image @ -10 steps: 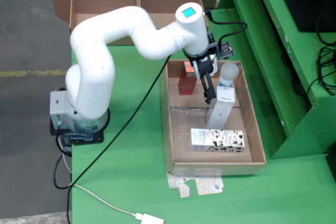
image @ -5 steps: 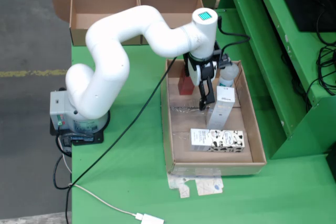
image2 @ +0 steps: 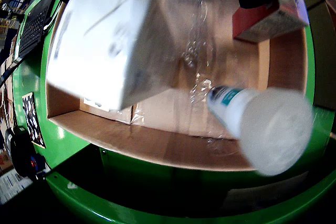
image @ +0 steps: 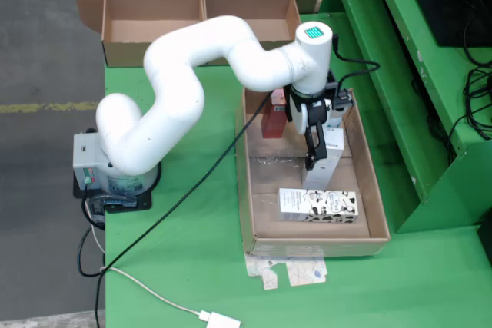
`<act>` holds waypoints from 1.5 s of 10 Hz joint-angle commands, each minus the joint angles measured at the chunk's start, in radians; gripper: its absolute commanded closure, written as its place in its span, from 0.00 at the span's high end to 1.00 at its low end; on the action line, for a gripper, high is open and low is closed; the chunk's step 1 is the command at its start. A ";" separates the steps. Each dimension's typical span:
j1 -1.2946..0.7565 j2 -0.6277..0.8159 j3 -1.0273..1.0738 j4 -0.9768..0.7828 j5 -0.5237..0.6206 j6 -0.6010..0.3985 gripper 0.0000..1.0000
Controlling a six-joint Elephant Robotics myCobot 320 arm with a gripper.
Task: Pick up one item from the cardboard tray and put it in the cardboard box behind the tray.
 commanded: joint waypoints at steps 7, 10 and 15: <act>-0.047 -0.173 0.722 0.006 -0.058 0.020 1.00; -0.047 -0.173 0.722 0.006 -0.058 0.020 1.00; -0.047 -0.173 0.722 0.006 -0.058 0.020 1.00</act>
